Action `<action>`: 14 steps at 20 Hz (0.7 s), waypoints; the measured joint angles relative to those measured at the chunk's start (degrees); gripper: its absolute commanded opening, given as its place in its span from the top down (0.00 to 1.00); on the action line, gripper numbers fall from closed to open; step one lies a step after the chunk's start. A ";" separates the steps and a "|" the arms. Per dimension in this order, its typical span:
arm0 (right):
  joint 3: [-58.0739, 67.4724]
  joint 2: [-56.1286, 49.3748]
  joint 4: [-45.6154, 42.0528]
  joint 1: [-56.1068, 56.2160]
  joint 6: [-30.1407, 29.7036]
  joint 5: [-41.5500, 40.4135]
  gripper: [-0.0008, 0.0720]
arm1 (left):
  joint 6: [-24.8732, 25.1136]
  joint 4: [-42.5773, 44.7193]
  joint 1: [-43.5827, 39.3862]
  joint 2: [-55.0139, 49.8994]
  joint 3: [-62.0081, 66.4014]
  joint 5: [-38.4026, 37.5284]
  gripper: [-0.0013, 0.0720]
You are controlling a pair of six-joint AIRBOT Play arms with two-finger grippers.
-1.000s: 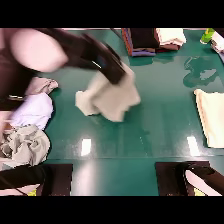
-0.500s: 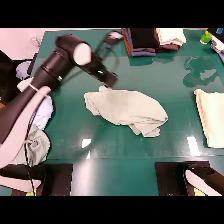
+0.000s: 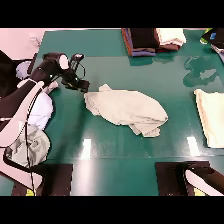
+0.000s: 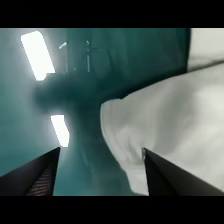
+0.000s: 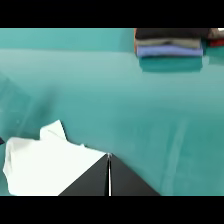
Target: Fold the shirts.
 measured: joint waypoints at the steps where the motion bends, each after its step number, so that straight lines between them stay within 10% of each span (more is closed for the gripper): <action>1: 0.00 -0.52 0.00 0.00 0.00 0.57 0.96 | -0.20 -1.36 0.28 -0.74 -0.44 1.05 0.15; 5: 0.00 -2.21 -0.02 0.00 0.00 2.16 0.96 | -0.39 -5.57 0.57 -3.45 -1.38 2.82 0.16; 8: 0.00 -2.82 -0.02 0.00 0.00 2.60 0.96 | -0.39 -7.13 0.57 -4.31 -1.09 2.93 0.95; 14: -4.90 -1.81 -1.97 -0.50 0.00 7.69 0.96 | 2.36 -6.27 0.79 -3.04 3.50 1.49 0.95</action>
